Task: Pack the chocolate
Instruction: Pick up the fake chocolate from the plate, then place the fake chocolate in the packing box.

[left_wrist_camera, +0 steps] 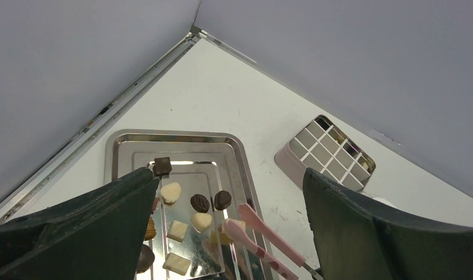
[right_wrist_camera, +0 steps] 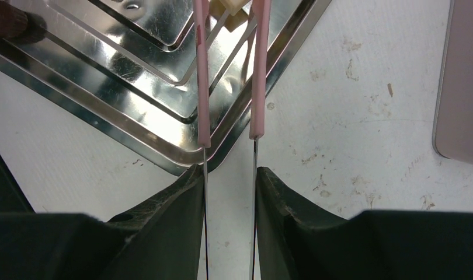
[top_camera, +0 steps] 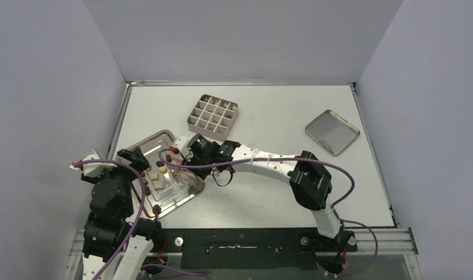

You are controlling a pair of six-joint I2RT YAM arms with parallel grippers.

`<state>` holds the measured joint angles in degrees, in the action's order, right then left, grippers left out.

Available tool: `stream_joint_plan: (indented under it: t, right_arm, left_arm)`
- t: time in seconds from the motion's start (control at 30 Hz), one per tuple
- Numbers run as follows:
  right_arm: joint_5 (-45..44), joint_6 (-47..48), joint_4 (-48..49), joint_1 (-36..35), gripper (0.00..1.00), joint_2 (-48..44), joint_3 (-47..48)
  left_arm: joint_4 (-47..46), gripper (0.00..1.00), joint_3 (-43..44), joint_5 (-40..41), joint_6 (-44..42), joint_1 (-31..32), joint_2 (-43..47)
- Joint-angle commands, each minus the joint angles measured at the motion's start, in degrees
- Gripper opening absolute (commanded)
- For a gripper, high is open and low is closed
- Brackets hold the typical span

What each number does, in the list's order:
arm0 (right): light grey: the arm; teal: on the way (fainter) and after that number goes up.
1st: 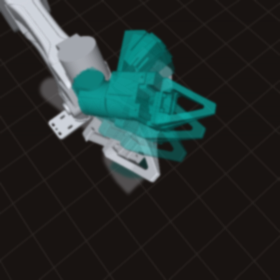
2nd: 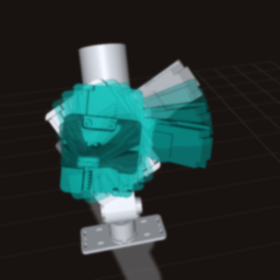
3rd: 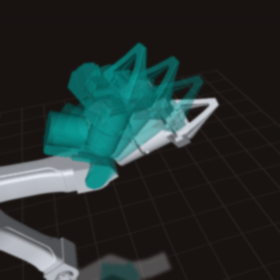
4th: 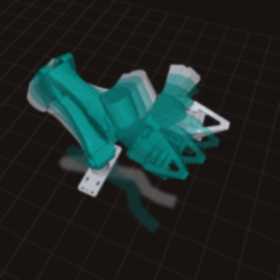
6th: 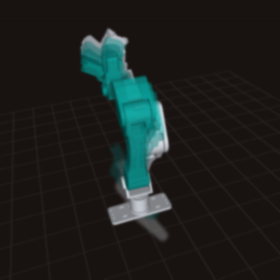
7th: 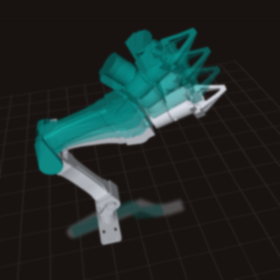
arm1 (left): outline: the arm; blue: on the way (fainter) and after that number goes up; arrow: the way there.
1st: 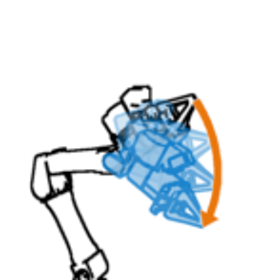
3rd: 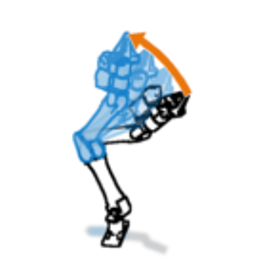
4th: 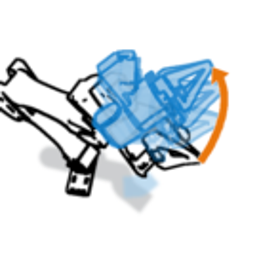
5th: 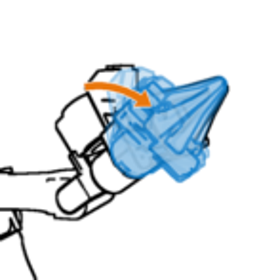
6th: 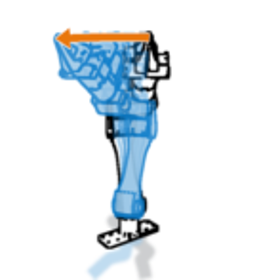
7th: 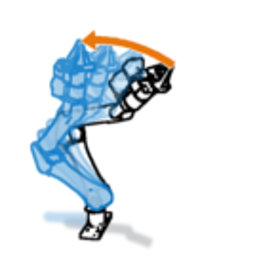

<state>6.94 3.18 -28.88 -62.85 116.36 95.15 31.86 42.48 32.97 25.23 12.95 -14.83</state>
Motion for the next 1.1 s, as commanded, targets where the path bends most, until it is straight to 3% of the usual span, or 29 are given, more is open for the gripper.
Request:
stream_joint_plan:
  t: [0.0, 0.73, 1.07]
  right_arm:
    - [1.32, -1.33, 3.46, 1.41, 0.2, -6.15, -0.15]
    - [-3.48, -6.43, 5.12, 21.54, 0.22, -10.07, -2.82]
    - [-1.77, -6.79, 4.72, 25.22, 0.23, -7.06, 0.43]
  left_arm:
    - [-2.68, 0.95, 0.21, -0.01, -0.55, -0.42, 0.42]
    - [-2.66, 0.95, 0.15, -0.19, -0.54, -0.49, 0.33]
    - [-2.75, 0.95, 0.09, -0.19, -0.54, -0.5, 0.34]
